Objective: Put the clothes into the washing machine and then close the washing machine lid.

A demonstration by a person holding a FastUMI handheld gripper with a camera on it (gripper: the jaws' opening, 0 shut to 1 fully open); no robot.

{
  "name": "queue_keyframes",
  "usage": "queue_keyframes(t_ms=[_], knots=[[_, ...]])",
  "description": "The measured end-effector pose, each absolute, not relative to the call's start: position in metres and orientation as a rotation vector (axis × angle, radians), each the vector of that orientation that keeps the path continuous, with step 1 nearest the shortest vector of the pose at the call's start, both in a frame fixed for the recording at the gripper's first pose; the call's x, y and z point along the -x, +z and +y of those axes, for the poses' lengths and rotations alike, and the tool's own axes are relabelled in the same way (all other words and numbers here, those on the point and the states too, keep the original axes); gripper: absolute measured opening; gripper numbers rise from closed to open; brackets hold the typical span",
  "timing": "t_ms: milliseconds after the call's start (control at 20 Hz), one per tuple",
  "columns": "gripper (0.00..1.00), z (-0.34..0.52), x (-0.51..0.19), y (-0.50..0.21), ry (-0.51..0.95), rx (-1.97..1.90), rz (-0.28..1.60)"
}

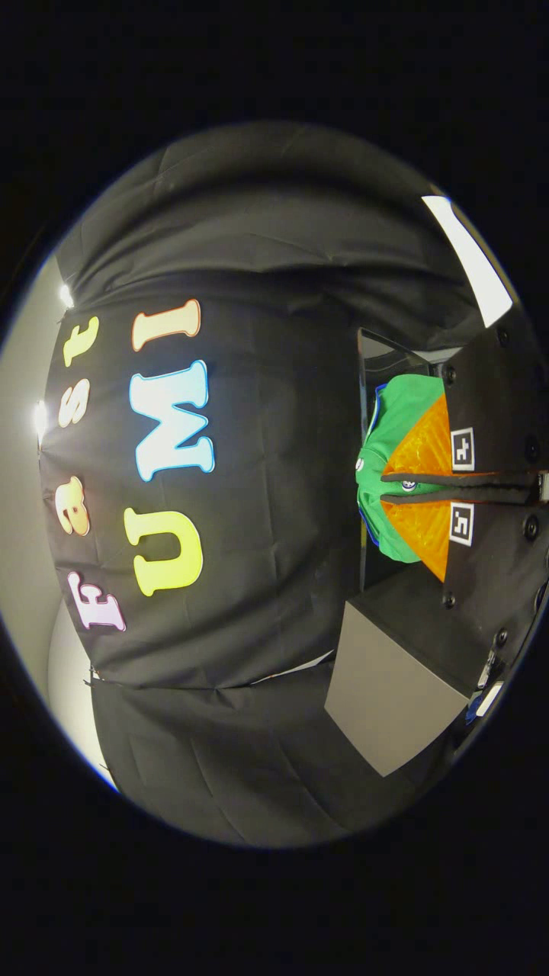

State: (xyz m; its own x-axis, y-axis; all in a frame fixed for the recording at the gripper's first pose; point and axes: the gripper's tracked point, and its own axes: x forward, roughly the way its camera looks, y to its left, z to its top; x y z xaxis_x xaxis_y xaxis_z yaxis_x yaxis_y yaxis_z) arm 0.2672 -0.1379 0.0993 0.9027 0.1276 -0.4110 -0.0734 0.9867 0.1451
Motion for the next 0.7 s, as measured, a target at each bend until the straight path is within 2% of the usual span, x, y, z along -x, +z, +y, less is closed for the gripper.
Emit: queue_keyframes(t_ms=[700], knots=[[0.01, -0.126, -0.252, 0.003, 0.083, -0.102, 0.526]])
